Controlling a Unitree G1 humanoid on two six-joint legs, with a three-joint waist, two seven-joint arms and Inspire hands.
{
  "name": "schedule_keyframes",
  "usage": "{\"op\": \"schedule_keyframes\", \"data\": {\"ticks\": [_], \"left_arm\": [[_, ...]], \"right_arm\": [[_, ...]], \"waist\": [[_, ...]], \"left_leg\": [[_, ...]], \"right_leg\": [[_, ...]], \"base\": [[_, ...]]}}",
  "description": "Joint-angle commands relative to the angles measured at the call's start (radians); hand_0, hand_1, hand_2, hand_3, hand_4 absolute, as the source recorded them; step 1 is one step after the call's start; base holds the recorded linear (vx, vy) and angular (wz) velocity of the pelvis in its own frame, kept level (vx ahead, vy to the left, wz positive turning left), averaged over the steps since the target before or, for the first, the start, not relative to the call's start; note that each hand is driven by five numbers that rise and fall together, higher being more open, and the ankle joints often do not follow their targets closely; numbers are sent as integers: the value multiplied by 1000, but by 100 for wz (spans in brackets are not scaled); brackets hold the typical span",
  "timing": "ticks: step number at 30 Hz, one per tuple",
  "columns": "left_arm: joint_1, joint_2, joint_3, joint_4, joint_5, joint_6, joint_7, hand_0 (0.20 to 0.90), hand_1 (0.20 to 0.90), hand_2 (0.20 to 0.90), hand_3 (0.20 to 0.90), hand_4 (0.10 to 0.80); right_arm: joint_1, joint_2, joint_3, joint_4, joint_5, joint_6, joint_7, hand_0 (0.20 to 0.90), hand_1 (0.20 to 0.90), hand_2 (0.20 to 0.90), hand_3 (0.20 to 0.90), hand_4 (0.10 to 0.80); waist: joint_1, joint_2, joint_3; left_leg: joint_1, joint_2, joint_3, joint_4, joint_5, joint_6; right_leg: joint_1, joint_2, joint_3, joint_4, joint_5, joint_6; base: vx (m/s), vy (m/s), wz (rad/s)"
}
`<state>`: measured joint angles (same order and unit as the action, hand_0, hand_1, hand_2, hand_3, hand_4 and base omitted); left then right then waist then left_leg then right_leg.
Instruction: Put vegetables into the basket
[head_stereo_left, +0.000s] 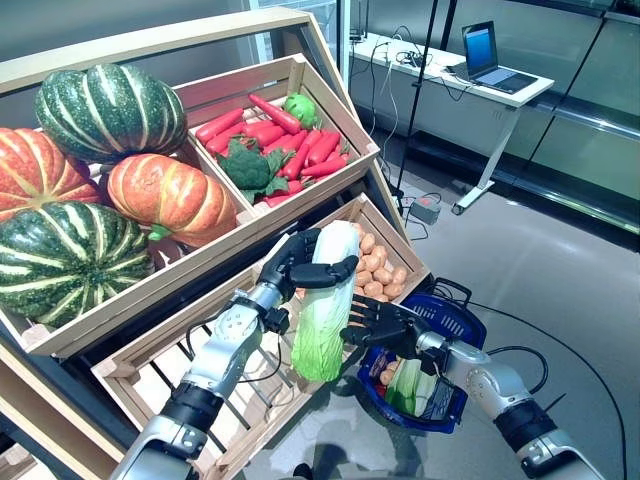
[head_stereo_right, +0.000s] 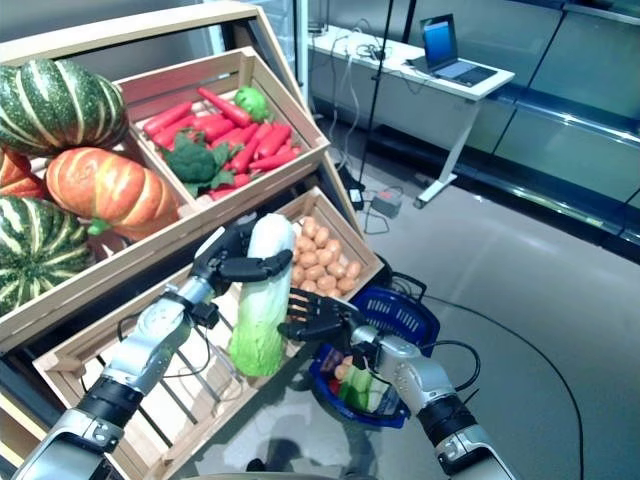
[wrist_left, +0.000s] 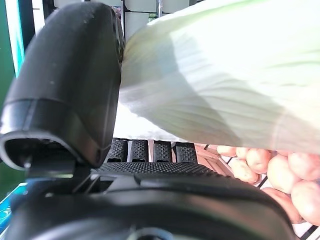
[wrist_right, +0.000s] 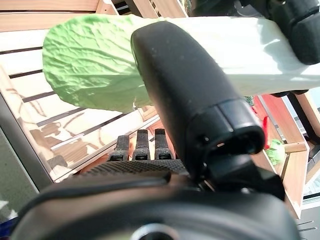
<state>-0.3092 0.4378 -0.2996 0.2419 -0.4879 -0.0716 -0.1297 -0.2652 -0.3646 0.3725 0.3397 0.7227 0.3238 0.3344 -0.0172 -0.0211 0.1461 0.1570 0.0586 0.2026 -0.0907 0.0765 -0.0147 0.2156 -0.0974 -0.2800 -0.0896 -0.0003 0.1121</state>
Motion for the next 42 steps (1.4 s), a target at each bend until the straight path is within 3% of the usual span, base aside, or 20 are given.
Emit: {"op": "schedule_keyframes", "data": {"ticks": [1,8,13,22,31,38,39,40,42], "left_arm": [[-102,-99,-18,-70,-156,-169,-70,300,300,300,300,400],[-80,-144,-57,-110,-239,-144,-151,300,300,300,300,400],[-74,-175,-85,-94,-395,-95,-256,300,300,300,300,400],[-56,-217,-115,-77,-572,-69,-439,300,300,300,300,400],[-40,-267,-119,-31,-719,30,-542,300,300,300,300,400],[6,-273,-127,32,-688,41,-591,300,300,300,300,400],[10,-271,-126,34,-684,41,-596,300,300,300,300,400],[11,-269,-125,34,-680,40,-599,300,300,300,300,400],[8,-265,-126,36,-684,38,-598,300,300,300,300,400]], "right_arm": [[-89,103,28,-112,132,-59,57,900,900,900,900,800],[-116,142,31,-104,196,-60,65,900,900,900,900,800],[-156,162,37,-111,300,41,175,900,900,900,900,800],[-188,193,22,-52,443,120,250,900,900,900,900,800],[-216,205,-3,-17,476,60,344,900,900,900,900,800],[-241,185,-41,-14,488,13,385,900,900,900,900,800],[-240,181,-44,-18,492,1,369,759,759,759,759,706],[-239,179,-47,-20,500,-7,345,300,300,300,300,400],[-250,172,-58,-1,512,-21,335,300,300,300,300,400]], "waist": [[1,-5,-90],[12,-5,-88],[19,-9,-88],[29,-15,-104],[30,-16,-107],[31,-15,-113],[31,-15,-113],[31,-14,-112],[31,-13,-111]], "left_leg": [[74,-29,3,3,-166,11],[73,-28,4,3,-167,12],[75,-29,2,3,-170,12],[76,-27,-1,3,-176,12],[80,-27,-1,3,-181,12],[81,-27,-2,3,-186,12],[81,-27,-2,3,-186,12],[81,-27,-2,3,-186,12],[81,-28,-2,3,-187,14]], "right_leg": [[14,32,5,2,-57,-65],[14,30,-1,2,-54,-65],[16,31,-2,2,-53,-66],[16,29,-4,2,-52,-67],[19,29,1,2,-53,-69],[19,27,5,2,-57,-68],[19,27,5,2,-57,-68],[18,27,5,2,-56,-68],[18,27,7,2,-55,-68]], "base": [[0,0,0],[0,0,0],[0,0,0],[0,0,0],[0,0,0],[0,0,0],[0,0,0],[0,0,0],[0,0,0]]}}
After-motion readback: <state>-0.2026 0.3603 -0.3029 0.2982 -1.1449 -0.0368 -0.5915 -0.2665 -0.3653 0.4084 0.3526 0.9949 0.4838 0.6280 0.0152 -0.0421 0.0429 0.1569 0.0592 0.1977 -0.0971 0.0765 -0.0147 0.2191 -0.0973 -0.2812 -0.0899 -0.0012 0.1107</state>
